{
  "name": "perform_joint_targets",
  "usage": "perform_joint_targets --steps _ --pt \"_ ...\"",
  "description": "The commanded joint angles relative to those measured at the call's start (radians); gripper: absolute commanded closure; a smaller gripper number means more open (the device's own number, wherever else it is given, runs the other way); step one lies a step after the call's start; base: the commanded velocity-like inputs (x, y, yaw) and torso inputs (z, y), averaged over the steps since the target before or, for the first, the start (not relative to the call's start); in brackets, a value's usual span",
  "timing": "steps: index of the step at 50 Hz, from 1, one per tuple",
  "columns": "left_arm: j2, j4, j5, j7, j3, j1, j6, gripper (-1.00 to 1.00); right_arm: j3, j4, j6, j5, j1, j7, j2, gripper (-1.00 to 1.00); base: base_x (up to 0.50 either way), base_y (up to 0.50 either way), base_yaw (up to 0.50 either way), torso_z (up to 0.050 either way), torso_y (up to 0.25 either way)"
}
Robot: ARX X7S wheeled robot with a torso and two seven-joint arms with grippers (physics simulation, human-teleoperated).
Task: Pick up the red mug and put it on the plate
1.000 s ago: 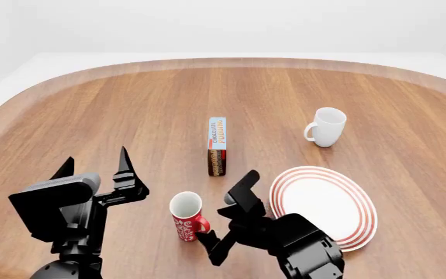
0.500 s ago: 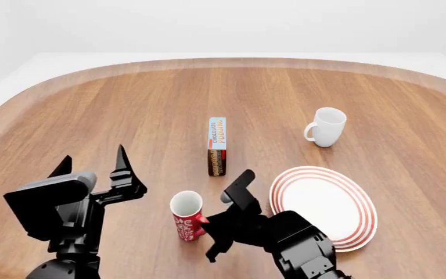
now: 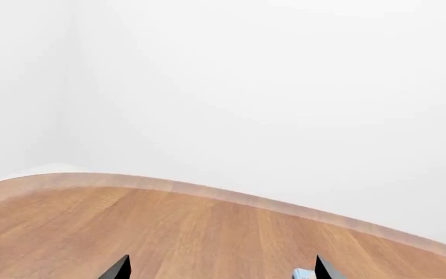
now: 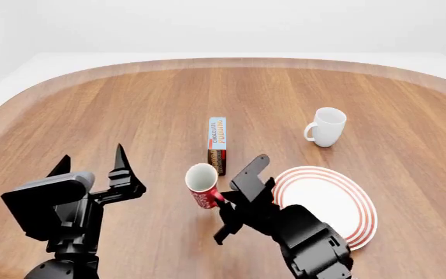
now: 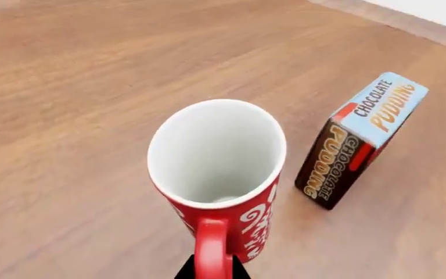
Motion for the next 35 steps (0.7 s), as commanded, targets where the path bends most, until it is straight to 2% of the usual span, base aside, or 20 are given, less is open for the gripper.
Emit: perform_joint_targets --steps 1,20,32,35 --pt "-0.005 0.005 -0.007 -0.004 0.001 0.000 -0.001 -1.00 0.028 -0.261 0.050 -0.024 -0.043 0.121 0.075 1.00 0.00 0.00 0.00 0.000 0.000" --pt "-0.011 0.011 -0.009 -0.009 0.008 0.007 0.008 -1.00 0.258 -0.602 0.151 0.083 -0.206 0.303 0.202 1.00 0.00 0.00 0.00 0.000 0.001" --pt "-0.014 0.013 -0.009 -0.012 0.013 0.009 0.012 -1.00 0.434 -0.685 0.160 0.190 -0.328 0.367 0.250 1.00 0.00 0.00 0.00 0.000 0.000" --pt "-0.015 0.014 -0.009 -0.011 0.016 0.010 0.013 -1.00 0.442 -0.711 0.176 0.192 -0.349 0.376 0.269 1.00 0.00 0.00 0.00 0.000 0.000"
